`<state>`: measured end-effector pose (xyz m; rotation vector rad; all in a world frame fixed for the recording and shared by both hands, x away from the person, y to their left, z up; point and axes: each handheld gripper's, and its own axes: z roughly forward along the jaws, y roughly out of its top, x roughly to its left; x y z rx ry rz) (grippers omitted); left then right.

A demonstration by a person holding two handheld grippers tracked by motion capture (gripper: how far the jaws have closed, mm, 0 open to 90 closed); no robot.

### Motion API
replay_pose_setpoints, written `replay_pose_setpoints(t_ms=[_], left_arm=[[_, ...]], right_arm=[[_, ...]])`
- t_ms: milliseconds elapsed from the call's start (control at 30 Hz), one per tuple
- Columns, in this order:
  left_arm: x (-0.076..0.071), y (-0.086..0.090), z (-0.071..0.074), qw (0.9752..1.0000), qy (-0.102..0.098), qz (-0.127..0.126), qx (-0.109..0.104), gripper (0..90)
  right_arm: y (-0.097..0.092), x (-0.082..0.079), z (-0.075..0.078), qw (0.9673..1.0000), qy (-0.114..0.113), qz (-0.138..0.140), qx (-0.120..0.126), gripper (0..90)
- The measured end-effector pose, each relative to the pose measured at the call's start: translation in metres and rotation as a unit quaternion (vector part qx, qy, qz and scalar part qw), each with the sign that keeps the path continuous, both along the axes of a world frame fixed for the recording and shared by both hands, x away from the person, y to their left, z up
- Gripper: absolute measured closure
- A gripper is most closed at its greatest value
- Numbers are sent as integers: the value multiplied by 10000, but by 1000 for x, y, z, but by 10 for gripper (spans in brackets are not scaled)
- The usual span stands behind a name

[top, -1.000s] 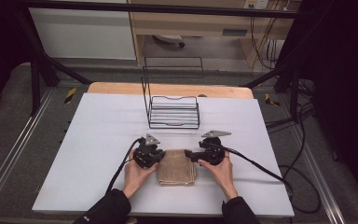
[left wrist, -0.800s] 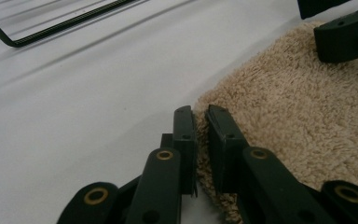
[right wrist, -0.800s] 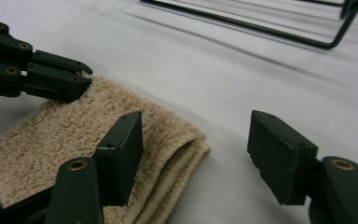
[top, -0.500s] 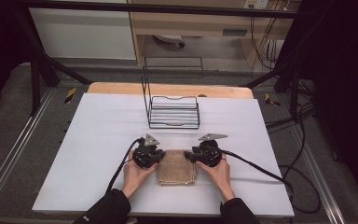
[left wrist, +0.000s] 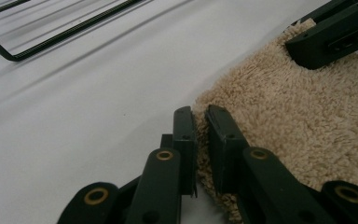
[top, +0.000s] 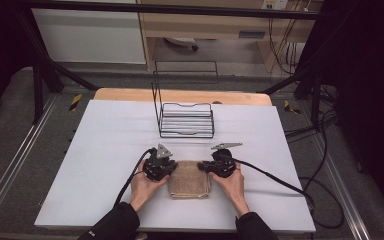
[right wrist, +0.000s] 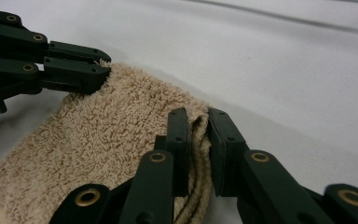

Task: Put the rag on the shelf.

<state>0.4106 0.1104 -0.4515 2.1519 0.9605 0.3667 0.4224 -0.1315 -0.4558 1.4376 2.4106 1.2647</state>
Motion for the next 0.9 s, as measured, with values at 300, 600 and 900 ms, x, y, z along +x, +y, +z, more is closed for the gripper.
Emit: replay_pose_setpoints(t_ms=[300,600,900], left_arm=[[3,4,0,9997,140,16,-183,840],[3,9,4,9988,203,40,-435,854],[-3,15,18,9974,111,-12,-717,856]], right_arm=[[0,0,1,10000,40,-56,53,827],[-2,-3,5,9999,-90,-47,93,828],[-7,-10,19,9990,-295,-18,323,827]])
